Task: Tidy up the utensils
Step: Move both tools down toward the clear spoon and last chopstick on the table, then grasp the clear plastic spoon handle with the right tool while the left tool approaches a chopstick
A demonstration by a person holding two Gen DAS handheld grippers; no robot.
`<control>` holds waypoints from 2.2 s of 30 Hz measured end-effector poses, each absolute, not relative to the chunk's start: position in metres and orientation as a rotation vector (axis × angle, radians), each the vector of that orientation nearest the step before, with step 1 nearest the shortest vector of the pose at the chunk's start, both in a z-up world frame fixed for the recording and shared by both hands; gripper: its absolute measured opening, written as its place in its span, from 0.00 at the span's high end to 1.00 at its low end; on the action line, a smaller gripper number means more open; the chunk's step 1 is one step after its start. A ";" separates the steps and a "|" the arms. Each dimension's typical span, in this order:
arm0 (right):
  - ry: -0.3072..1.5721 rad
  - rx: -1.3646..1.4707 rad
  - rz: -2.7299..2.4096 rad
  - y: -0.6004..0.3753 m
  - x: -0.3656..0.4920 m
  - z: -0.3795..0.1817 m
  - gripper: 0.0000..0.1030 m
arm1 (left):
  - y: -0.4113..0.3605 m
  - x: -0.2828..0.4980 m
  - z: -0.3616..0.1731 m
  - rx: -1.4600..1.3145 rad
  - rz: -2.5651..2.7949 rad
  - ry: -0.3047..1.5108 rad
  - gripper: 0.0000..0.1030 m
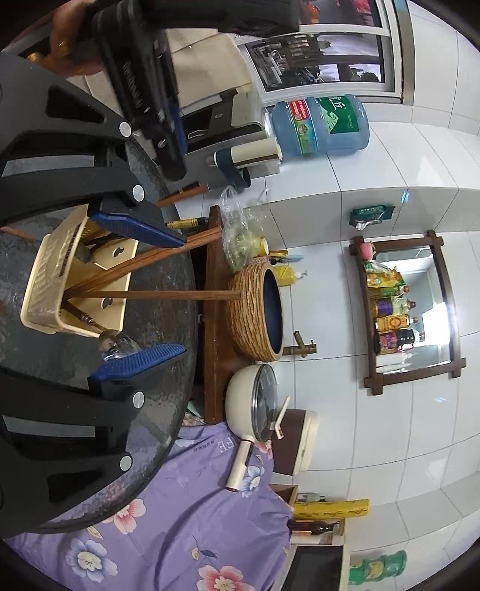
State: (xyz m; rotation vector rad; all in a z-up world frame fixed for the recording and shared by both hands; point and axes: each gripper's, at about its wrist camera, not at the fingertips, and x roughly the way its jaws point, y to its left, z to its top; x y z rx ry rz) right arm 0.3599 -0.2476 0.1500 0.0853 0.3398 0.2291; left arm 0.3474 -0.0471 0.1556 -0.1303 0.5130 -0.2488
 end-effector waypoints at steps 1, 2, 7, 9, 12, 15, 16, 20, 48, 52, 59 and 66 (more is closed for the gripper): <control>0.328 0.088 0.232 -0.249 0.350 0.150 0.47 | -0.043 0.340 0.158 -0.132 -0.238 0.490 0.47; 0.324 0.093 0.241 -0.250 0.342 0.149 0.47 | -0.036 0.329 0.158 -0.134 -0.218 0.464 0.38; 0.407 0.080 0.287 -0.246 0.312 0.127 0.47 | -0.026 0.306 0.135 -0.085 -0.184 0.495 0.31; 0.448 0.060 0.295 -0.241 0.304 0.114 0.47 | -0.025 0.299 0.115 -0.056 -0.174 0.533 0.25; 0.551 0.026 0.301 -0.231 0.297 0.085 0.47 | -0.023 0.295 0.084 -0.026 -0.158 0.601 0.25; 0.656 0.003 0.313 -0.221 0.296 0.051 0.47 | -0.018 0.294 0.054 -0.038 -0.159 0.688 0.27; 0.692 -0.003 0.322 -0.218 0.296 0.040 0.47 | -0.015 0.293 0.043 -0.039 -0.150 0.715 0.28; 0.807 -0.057 0.364 -0.202 0.297 0.002 0.47 | -0.015 0.285 0.023 0.005 -0.120 0.754 0.31; 0.930 -0.165 0.356 -0.163 0.315 -0.055 0.64 | -0.023 0.295 -0.018 0.031 -0.131 0.873 0.39; 0.928 -0.165 0.362 -0.162 0.318 -0.055 0.64 | -0.032 0.303 -0.022 0.029 -0.145 0.895 0.40; 0.929 -0.155 0.347 -0.186 0.310 -0.054 0.64 | -0.057 0.319 -0.029 0.062 -0.175 0.934 0.47; 0.925 -0.135 0.317 -0.216 0.301 -0.055 0.64 | -0.078 0.333 -0.029 0.072 -0.196 0.959 0.51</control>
